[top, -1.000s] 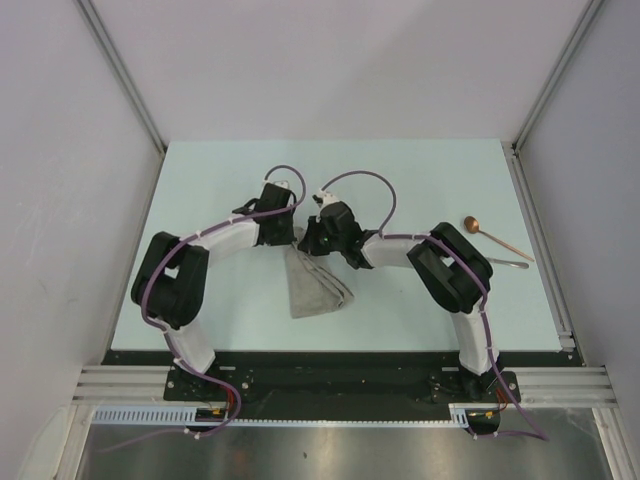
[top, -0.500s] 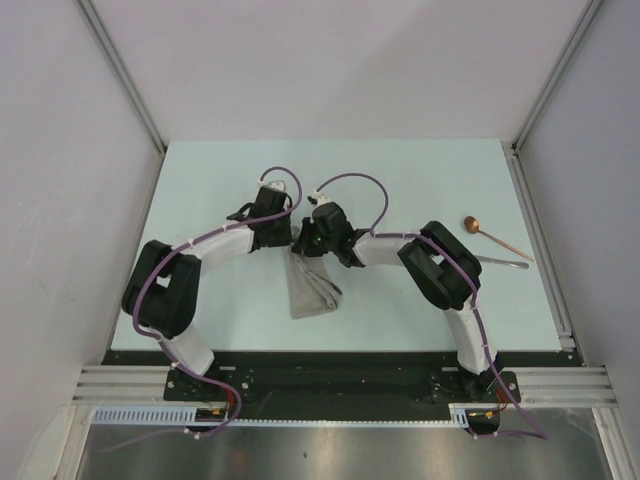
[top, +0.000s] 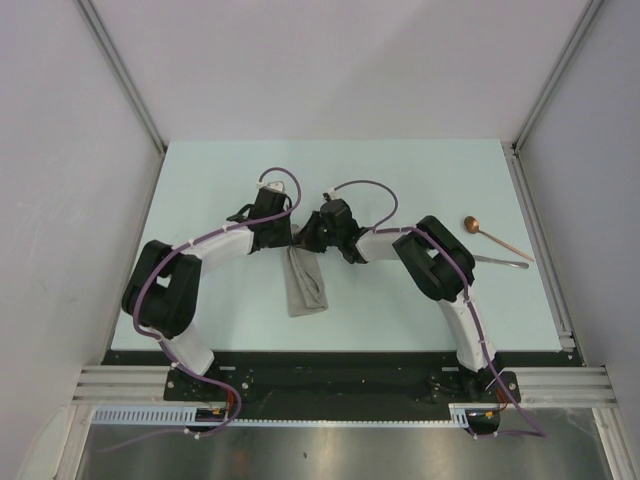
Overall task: Fold the napkin into a case and place the utensils inside
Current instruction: Grasp the top corner of the smaller rectangle folded napkin from the folded napkin.
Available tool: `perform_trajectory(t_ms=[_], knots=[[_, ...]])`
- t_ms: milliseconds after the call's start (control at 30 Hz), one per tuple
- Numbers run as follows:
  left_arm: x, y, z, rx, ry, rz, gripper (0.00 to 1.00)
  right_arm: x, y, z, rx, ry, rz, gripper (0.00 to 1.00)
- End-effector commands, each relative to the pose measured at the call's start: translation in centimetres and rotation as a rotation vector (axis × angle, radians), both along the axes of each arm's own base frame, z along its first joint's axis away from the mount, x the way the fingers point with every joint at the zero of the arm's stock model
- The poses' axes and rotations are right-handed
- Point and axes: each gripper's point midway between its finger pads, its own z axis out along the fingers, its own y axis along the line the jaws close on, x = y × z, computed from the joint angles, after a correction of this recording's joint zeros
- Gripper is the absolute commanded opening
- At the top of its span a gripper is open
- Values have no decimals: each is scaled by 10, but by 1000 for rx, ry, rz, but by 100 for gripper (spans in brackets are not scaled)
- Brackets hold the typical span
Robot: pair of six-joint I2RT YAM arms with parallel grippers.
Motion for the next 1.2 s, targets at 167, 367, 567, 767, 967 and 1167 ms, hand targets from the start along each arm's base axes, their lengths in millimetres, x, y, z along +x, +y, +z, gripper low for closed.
perform_trajectory(t_ms=[167, 367, 567, 767, 967, 1167], knots=[[3, -6, 19, -46, -44, 3, 0, 27, 0, 14, 179, 38, -119, 0], [21, 0, 30, -1, -63, 14, 0, 5, -2, -4, 91, 20, -85, 0], [25, -1, 32, 2, -73, 8, 0, -12, 3, -22, 42, 26, -42, 0], [8, -4, 17, -37, -21, 6, 0, -1, 19, -7, 83, 3, -12, 0], [9, 11, 19, 35, -26, 37, 0, 3, 3, -8, 53, 11, -57, 0], [14, 23, 20, 108, -1, 76, 26, 5, -17, -6, 31, -14, -47, 0]])
